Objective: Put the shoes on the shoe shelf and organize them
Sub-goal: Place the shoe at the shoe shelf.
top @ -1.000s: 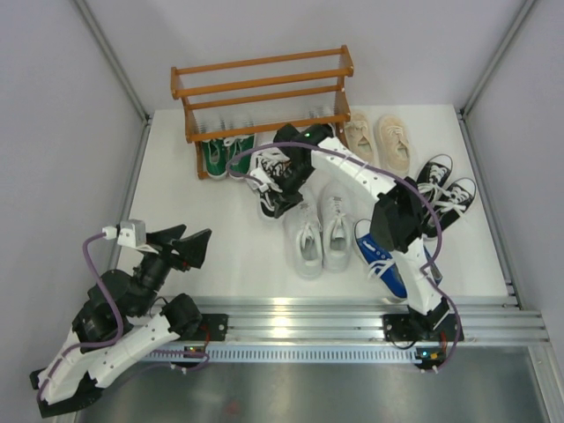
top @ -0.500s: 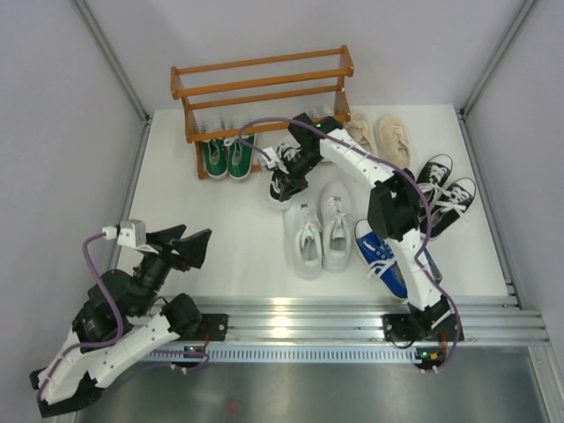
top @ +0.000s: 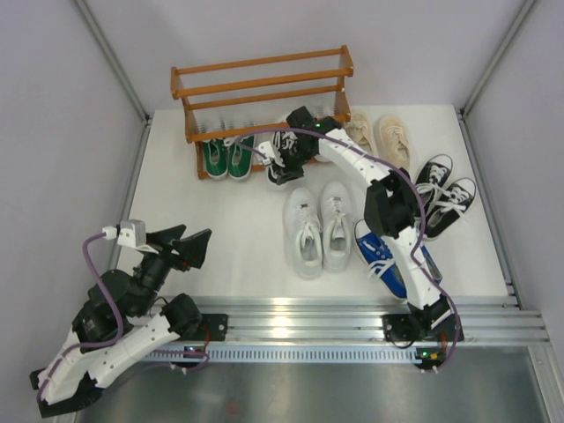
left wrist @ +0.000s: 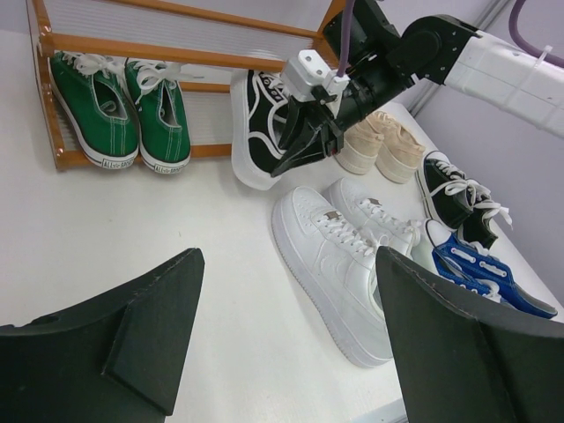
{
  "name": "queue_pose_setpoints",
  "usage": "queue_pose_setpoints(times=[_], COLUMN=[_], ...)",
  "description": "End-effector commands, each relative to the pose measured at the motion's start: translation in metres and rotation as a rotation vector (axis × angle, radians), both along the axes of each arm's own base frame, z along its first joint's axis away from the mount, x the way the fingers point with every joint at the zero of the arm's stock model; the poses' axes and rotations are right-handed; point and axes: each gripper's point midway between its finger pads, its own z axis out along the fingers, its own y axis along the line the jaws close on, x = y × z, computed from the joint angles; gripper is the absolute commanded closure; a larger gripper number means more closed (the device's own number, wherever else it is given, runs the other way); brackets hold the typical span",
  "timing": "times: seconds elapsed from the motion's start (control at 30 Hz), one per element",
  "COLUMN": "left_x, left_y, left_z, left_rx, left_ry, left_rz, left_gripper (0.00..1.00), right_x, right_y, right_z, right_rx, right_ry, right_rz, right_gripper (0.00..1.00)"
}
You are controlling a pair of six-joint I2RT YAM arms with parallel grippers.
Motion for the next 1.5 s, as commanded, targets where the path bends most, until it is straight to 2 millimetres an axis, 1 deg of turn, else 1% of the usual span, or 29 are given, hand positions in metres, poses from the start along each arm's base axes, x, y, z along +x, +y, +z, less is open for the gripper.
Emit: queue_pose_setpoints(times=[0.0, 0.2, 0.3, 0.33, 0.4, 0.43, 0.47, 0.5, 0.53, 0.57, 0.6, 0.67, 0.7, 0.73, 0.8, 0.83, 0.87, 0.9, 0.93, 0.97, 1.0, 1.13, 1.27, 1.37, 1.4, 1.47], left_x=[0.001, 0.002, 0.002, 0.002, 0.002, 0.002, 0.001, 0.002, 0.001, 0.001, 0.001, 0.001, 0.001, 0.001, 0.000, 0.000, 0.000, 0.000, 0.000, 0.000, 0.000, 0.000, 0.000, 0.000, 0.000, 0.000], left_y=[0.001, 0.001, 0.001, 0.001, 0.002, 0.001, 0.001, 0.001, 0.001, 0.001, 0.000, 0.000, 0.000, 0.000, 0.000, -0.001, -0.001, -0.001, -0.001, -0.001, -0.001, -0.001, -0.002, -0.002, -0.002, -0.002], left_z=[0.001, 0.000, 0.000, 0.000, 0.000, 0.000, 0.000, 0.000, 0.001, 0.000, 0.000, 0.000, 0.000, 0.001, 0.001, 0.001, 0.001, 0.001, 0.001, 0.001, 0.001, 0.001, 0.001, 0.000, 0.001, 0.000], left_rx=[0.008, 0.011, 0.008, 0.009, 0.009, 0.011, 0.007, 0.009, 0.007, 0.007, 0.008, 0.008, 0.008, 0.007, 0.006, 0.006, 0.006, 0.007, 0.007, 0.006, 0.003, 0.005, 0.005, 0.006, 0.005, 0.006], left_ry=[-0.009, -0.007, -0.007, -0.006, -0.007, -0.007, -0.008, -0.008, -0.008, -0.008, -0.007, -0.008, -0.008, -0.009, -0.010, -0.010, -0.010, -0.009, -0.009, -0.010, -0.010, -0.009, -0.009, -0.008, -0.009, -0.008], left_rz=[0.008, 0.011, 0.012, 0.011, 0.013, 0.011, 0.009, 0.009, 0.008, 0.006, 0.006, 0.000, 0.002, 0.000, -0.003, -0.004, -0.004, -0.006, -0.006, -0.007, -0.007, -0.009, -0.009, -0.009, -0.009, -0.009], left_gripper=[0.16, 0.16, 0.15, 0.15, 0.15, 0.15, 0.15, 0.15, 0.15, 0.15, 0.15, 0.15, 0.15, 0.15, 0.15, 0.15, 0.15, 0.15, 0.15, 0.15, 0.15, 0.15, 0.15, 0.15, 0.15, 0.15], right_x=[0.039, 0.058, 0.065, 0.069, 0.070, 0.072, 0.071, 0.072, 0.073, 0.072, 0.073, 0.074, 0.074, 0.072, 0.071, 0.067, 0.066, 0.066, 0.062, 0.061, 0.061, 0.060, 0.061, 0.065, 0.065, 0.065], right_y=[0.013, 0.013, 0.013, 0.013, 0.013, 0.013, 0.012, 0.010, 0.008, 0.008, 0.006, 0.002, 0.001, -0.001, -0.004, -0.007, -0.008, -0.011, -0.013, -0.014, -0.015, -0.023, -0.029, -0.033, -0.034, -0.034], right_z=[0.028, 0.018, 0.017, 0.018, 0.017, 0.020, 0.015, 0.020, 0.020, 0.017, 0.022, 0.019, 0.025, 0.022, 0.032, 0.026, 0.027, 0.033, 0.030, 0.029, 0.034, 0.031, 0.029, 0.031, 0.032, 0.036], right_rx=[0.075, 0.035, 0.022, 0.017, 0.005, 0.008, -0.003, -0.004, -0.017, -0.022, -0.024, -0.035, -0.031, -0.042, -0.039, -0.053, -0.056, -0.056, -0.069, -0.076, -0.073, -0.112, -0.140, -0.151, -0.153, -0.154], right_ry=[-0.198, -0.283, -0.305, -0.317, -0.321, -0.331, -0.325, -0.336, -0.342, -0.344, -0.351, -0.348, -0.351, -0.334, -0.338, -0.325, -0.327, -0.334, -0.323, -0.322, -0.323, -0.318, -0.334, -0.354, -0.358, -0.369], right_rz=[0.006, -0.016, -0.044, -0.060, -0.079, -0.087, -0.093, -0.105, -0.119, -0.127, -0.142, -0.173, -0.187, -0.207, -0.247, -0.252, -0.262, -0.279, -0.284, -0.289, -0.303, -0.335, -0.352, -0.371, -0.375, -0.379], right_gripper=[0.97, 0.94, 0.87, 0.79, 0.72, 0.68, 0.63, 0.60, 0.54, 0.52, 0.52, 0.51, 0.51, 0.50, 0.49, 0.48, 0.48, 0.45, 0.43, 0.43, 0.42, 0.41, 0.44, 0.52, 0.57, 0.62])
